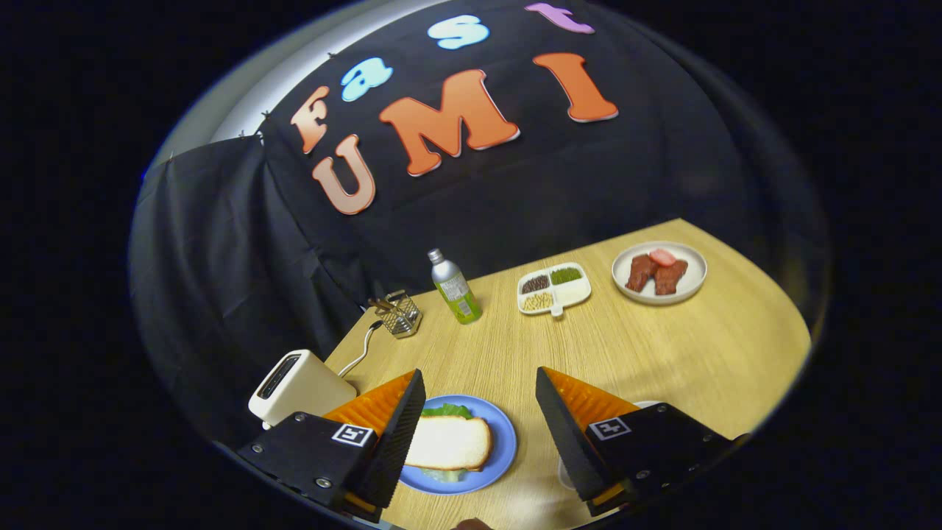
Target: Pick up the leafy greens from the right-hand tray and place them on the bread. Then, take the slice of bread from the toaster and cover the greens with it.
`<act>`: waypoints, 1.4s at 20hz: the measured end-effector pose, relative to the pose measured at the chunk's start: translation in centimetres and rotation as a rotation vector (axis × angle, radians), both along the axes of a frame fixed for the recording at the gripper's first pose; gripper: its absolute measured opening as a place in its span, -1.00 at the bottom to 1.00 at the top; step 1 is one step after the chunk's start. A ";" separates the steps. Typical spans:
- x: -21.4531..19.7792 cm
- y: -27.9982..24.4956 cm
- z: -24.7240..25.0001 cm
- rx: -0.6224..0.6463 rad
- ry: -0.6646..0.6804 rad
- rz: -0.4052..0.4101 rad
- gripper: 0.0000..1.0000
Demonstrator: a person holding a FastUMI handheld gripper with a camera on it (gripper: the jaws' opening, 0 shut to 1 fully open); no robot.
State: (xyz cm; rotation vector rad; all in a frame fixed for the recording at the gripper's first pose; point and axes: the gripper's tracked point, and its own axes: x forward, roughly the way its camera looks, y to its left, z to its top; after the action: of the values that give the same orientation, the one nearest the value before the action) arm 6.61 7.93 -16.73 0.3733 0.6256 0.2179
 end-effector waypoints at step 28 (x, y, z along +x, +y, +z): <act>-8.1 -6.5 18.5 -0.309 -0.500 -0.132 0.96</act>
State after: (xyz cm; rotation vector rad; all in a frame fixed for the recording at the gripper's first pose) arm -1.46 1.42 1.72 0.0524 0.1345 0.0797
